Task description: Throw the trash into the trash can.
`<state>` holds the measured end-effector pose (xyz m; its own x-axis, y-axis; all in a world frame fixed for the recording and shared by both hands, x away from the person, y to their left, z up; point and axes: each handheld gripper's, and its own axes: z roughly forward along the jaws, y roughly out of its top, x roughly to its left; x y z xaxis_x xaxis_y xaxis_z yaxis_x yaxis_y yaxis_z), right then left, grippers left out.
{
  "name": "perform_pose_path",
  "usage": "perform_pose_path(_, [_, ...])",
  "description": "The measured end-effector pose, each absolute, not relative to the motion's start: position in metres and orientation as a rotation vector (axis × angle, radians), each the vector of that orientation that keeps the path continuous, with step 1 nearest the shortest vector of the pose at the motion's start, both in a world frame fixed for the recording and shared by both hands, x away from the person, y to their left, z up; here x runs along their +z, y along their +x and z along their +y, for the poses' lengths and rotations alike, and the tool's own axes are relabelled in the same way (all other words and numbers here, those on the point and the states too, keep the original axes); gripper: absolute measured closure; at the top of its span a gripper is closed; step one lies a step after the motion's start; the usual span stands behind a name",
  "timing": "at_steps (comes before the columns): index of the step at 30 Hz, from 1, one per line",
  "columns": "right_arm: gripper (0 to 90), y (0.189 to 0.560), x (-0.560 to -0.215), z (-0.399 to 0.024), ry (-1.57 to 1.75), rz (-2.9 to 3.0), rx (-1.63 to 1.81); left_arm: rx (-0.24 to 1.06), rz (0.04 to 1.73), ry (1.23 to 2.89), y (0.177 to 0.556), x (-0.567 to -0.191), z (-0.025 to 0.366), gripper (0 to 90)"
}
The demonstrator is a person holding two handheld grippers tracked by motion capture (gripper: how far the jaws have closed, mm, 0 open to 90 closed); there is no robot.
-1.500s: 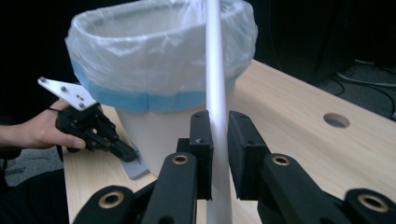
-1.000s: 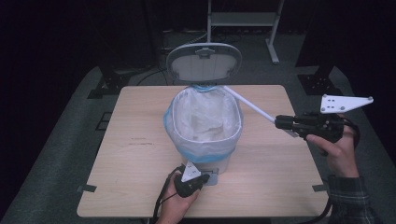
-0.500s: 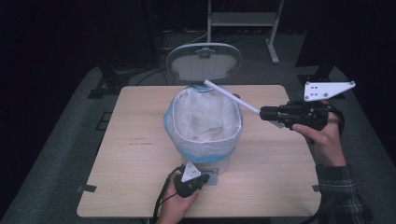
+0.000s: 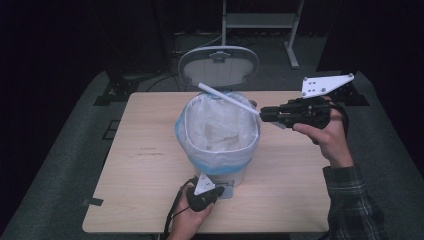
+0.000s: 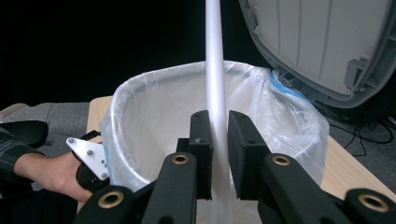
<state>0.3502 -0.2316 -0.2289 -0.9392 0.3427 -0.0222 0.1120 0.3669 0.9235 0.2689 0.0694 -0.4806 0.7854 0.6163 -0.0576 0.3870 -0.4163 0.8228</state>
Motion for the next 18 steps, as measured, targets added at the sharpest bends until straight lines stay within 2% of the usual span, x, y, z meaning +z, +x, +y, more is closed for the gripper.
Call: perform_pose_path(18, [79.0, 0.3539, -0.2219, -0.2224, 0.400, 2.400, 1.598, 0.317, 0.747, 2.056, 0.2688, -0.4807, 0.0693, 90.0])
